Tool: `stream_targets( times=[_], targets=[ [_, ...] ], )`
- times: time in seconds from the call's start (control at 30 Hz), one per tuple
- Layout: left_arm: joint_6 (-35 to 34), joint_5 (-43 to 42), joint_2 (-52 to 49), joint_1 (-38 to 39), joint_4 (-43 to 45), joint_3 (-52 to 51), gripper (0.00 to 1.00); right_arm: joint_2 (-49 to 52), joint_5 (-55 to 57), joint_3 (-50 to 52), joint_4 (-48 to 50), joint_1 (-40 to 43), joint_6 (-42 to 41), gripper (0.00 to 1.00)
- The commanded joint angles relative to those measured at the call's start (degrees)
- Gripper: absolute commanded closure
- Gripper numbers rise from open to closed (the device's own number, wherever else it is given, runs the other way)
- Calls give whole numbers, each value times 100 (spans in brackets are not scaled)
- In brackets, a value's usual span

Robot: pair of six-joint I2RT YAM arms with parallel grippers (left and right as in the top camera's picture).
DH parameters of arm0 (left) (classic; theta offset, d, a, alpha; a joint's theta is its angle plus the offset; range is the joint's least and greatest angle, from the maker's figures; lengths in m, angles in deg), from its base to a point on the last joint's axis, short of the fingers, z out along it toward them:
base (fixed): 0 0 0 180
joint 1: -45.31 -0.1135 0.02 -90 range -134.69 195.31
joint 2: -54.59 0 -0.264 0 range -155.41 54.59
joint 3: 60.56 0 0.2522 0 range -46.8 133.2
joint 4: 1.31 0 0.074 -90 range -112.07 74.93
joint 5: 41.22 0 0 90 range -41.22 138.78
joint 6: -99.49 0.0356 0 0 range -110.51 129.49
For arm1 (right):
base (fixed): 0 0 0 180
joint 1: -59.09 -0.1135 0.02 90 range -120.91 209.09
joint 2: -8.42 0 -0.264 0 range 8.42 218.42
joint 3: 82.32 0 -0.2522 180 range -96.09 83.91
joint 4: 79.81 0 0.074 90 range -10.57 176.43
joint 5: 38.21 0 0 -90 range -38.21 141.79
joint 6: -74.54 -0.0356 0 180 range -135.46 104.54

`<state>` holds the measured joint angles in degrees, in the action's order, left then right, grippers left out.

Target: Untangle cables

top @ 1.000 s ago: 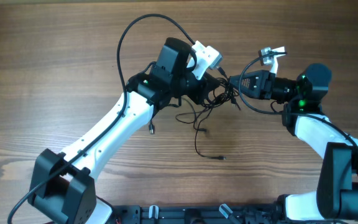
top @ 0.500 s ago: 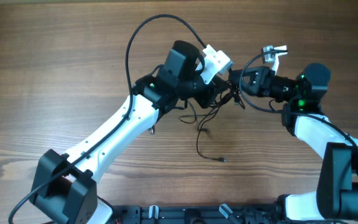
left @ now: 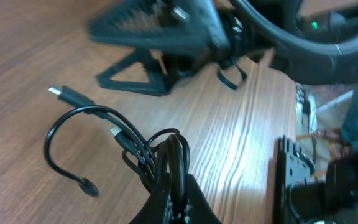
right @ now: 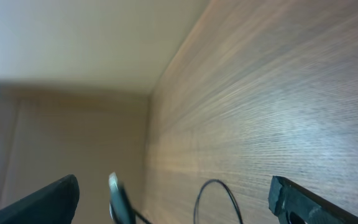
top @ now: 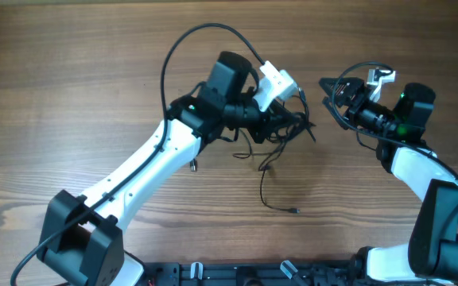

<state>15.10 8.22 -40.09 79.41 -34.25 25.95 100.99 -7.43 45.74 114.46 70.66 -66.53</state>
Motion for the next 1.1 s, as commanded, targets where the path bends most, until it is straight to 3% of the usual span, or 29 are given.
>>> stream_targets(
  times=[0.0,0.1,0.2,0.23,0.3,0.37,0.43,0.53,0.63,0.7,0.73,0.77,0.87,0.93,1.07],
  targets=[
    [-1318,11,-11,-509,223,2,96,-11,-868,-35,13,2,1169,0],
    [-3121,9,-11,-1073,422,2,96,-11,-907,-35,-133,2,1209,0],
    [-4572,9,-11,-1458,485,2,96,-11,-1156,-33,-415,-98,1488,1],
    [-4780,11,-11,-1462,487,2,96,-11,-1198,-33,-483,-232,1663,2],
    [-4874,9,-11,-1410,485,0,96,-11,-911,-33,-551,-479,1582,15],
    [-4680,-118,-11,-1360,505,2,96,-11,-732,-33,-623,-734,1143,16],
    [-3425,-494,-11,-1237,529,2,96,-11,-1213,-33,-479,-1119,1165,15],
    [-3139,-210,-11,-1056,603,2,96,-11,-1958,-33,105,-1399,1163,15],
    [-4564,1056,-11,-804,914,0,96,-11,-1659,-33,291,-1705,1325,13],
    [-5622,1598,-11,-590,1250,0,96,-11,-588,-33,254,-1932,1823,15],
    [-5864,1720,-11,-511,1325,2,96,-11,-109,-33,245,-2050,2035,20],
    [-6057,1847,-11,-435,1375,2,96,-11,181,-33,243,-2164,2133,33],
    [-5998,1963,-11,-424,1360,0,96,-11,105,-33,278,-2245,2105,96],
    [-5506,1967,-11,-481,1300,2,96,-13,-264,-33,275,-2076,2031,96],
    [-3139,1987,-11,-730,855,2,96,-13,-1567,-33,275,-1357,1950,96]
  ],
)
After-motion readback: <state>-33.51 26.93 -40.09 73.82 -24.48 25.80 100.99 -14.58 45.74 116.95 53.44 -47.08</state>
